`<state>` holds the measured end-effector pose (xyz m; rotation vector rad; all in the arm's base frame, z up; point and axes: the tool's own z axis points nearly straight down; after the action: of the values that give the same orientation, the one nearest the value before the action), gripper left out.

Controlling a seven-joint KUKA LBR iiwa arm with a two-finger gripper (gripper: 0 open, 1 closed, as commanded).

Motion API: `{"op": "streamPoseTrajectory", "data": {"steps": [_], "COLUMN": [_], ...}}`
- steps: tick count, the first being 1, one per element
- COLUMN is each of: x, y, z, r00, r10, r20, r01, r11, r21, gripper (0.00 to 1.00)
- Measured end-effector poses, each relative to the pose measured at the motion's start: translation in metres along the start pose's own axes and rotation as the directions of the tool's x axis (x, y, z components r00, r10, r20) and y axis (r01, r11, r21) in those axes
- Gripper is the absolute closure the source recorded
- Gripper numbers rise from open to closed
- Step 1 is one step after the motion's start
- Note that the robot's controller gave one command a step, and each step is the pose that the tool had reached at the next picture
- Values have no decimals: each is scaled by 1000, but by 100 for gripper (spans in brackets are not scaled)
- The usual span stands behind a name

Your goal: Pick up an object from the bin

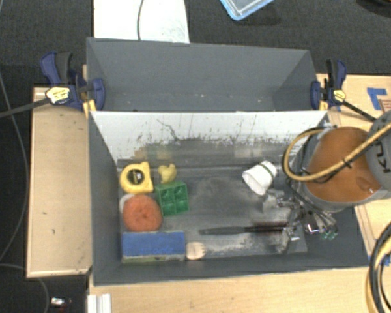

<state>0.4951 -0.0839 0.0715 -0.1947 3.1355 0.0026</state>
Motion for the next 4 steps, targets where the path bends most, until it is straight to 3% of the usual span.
{"op": "streamPoseTrajectory", "data": {"steps": [1, 2, 3, 4], "x": [6, 6, 6, -40], "y": [38, 38, 38, -9], "z": [-22, -22, -22, -8], "r00": [993, 993, 993, 997], "r10": [119, 118, 117, 75], "r20": [19, 19, 19, 23], "r01": [-119, -118, -117, -75], "r11": [993, 993, 993, 997], "r21": [5, 5, 5, 7], "gripper": [100, 0, 0, 0]}}
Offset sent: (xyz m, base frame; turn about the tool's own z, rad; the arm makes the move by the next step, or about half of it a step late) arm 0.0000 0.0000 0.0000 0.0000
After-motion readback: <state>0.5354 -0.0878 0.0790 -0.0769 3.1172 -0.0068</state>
